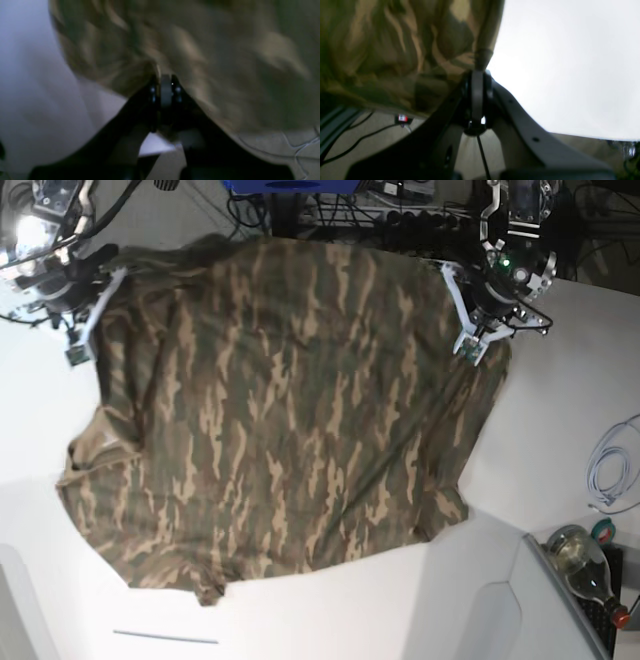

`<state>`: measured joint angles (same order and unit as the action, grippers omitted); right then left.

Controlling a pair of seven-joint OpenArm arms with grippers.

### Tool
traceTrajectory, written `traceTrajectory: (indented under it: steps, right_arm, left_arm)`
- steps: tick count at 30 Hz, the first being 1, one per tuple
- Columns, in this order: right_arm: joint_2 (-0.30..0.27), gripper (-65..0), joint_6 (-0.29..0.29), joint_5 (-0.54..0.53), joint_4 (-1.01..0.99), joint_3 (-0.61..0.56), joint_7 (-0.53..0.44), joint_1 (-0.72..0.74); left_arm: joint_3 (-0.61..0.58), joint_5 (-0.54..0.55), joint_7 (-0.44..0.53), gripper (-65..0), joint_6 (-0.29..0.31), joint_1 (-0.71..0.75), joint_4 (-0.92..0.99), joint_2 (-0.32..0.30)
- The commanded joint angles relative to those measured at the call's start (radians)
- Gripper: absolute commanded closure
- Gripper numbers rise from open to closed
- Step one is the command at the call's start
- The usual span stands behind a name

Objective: Layout the t-shirt on the table in an organized manner, then fold the t-shirt properly
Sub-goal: 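Pull the grasped edge apart with both grippers to smooth the shirt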

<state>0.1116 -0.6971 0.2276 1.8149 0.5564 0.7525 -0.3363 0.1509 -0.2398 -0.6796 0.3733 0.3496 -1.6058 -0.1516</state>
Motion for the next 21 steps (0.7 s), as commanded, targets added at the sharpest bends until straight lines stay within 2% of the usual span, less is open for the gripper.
traceTrajectory:
  steps: [1,5,7,9,14,21]
  right_arm:
    - [-0.006,-0.8,-0.001,-0.004,-0.011,0.027,0.014,0.03]
    - [-0.057,-0.8,-0.001,-0.003,-0.139,0.152,0.029,0.133]
    - [-0.102,-0.8,-0.001,-0.004,-0.232,0.192,0.031,0.2]
    - [-0.123,-0.8,-0.001,-0.004,-0.29,0.221,0.035,0.251]
    - [-0.126,-0.8,-0.001,-0.003,-0.323,0.278,0.034,0.277]
    - [-0.125,-0.9,-0.001,-0.006,-0.373,0.282,0.029,0.276]
  left_arm:
    - [-0.006,-0.003,0.013,0.0,-0.003,-0.016,0.002,0.002]
    - [-0.05,0.006,0.014,0.0,-0.004,-0.079,0.074,0.011]
    - [-0.073,0.006,0.016,0.0,-0.007,-0.131,0.132,0.033]
    - [-0.073,0.006,0.018,0.0,-0.007,-0.18,0.181,0.057]
    - [-0.073,-0.003,0.013,0.0,-0.007,-0.222,0.204,0.083]
    - [-0.072,-0.003,0.014,0.0,-0.007,-0.148,0.204,0.077]
